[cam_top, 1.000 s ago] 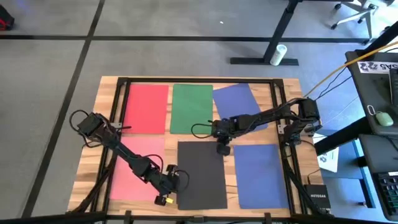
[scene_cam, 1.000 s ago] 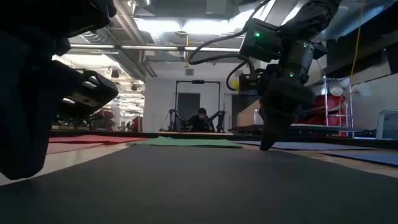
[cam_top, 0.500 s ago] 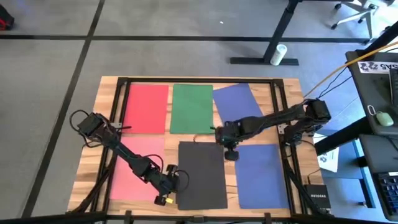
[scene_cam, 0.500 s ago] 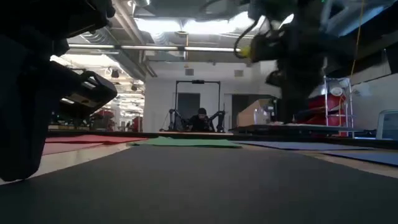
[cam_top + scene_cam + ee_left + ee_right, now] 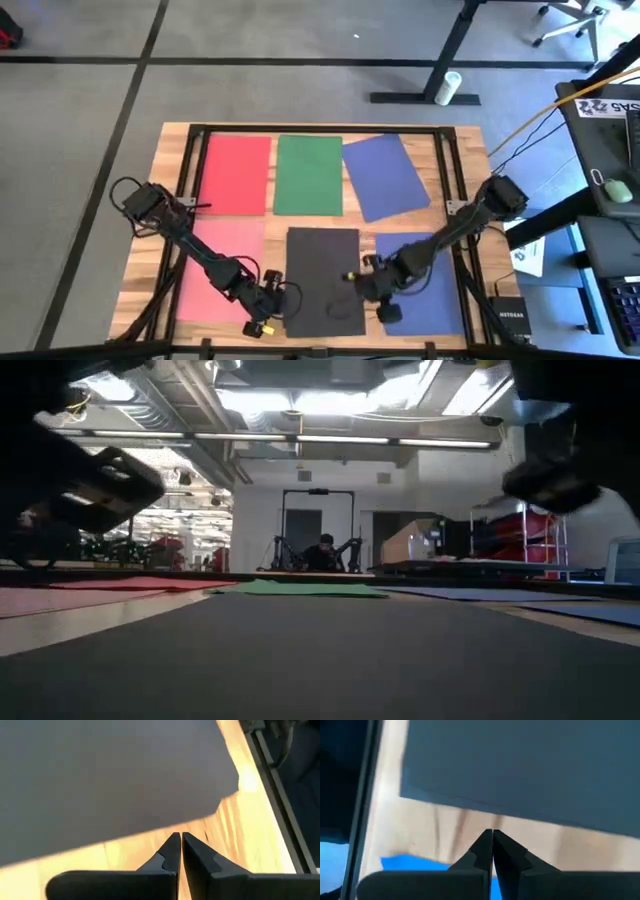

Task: Organize paper
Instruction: Stack the black paper on top of the black papers

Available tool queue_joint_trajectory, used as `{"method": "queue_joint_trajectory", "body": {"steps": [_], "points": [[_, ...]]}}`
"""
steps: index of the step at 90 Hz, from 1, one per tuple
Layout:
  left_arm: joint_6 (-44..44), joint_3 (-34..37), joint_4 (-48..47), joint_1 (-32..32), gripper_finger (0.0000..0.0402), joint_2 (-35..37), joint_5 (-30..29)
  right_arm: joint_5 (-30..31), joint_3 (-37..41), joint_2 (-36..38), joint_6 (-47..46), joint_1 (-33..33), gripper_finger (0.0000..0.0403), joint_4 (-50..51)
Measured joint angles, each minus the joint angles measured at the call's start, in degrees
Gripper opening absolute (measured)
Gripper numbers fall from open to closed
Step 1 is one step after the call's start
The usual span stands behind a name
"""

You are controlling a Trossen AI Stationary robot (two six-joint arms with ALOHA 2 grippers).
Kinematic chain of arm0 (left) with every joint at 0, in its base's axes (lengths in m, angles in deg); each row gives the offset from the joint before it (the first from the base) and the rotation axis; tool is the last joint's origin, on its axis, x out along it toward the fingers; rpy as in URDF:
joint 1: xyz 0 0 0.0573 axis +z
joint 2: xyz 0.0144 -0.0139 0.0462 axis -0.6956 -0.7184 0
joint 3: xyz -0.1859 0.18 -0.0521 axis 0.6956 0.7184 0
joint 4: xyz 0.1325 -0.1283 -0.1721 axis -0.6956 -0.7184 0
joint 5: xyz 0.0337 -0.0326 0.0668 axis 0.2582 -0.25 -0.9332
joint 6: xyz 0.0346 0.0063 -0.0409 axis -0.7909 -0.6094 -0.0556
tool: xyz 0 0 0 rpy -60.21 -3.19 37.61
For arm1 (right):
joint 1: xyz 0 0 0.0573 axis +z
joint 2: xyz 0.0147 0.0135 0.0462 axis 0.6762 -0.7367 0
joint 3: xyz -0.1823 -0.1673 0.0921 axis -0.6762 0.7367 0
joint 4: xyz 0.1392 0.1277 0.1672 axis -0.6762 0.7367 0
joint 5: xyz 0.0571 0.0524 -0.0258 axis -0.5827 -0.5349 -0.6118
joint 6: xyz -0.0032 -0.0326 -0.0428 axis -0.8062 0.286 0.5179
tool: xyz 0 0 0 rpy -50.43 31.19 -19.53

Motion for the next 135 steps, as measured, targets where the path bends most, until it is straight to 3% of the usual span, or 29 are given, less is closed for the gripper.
{"method": "queue_joint_trajectory", "body": {"steps": [24,135], "points": [[2.0,-0.1,4.6,-0.4,0.0,-3.7,-0.3,-1.3,-0.3,-5.6,-3.8,2.4,0.0,-3.7],[2.6,0.0,7.7,-0.3,0.0,-4.0,-0.1,0.8,-0.1,-6.1,-0.5,0.4,0.0,-8.4]]}}
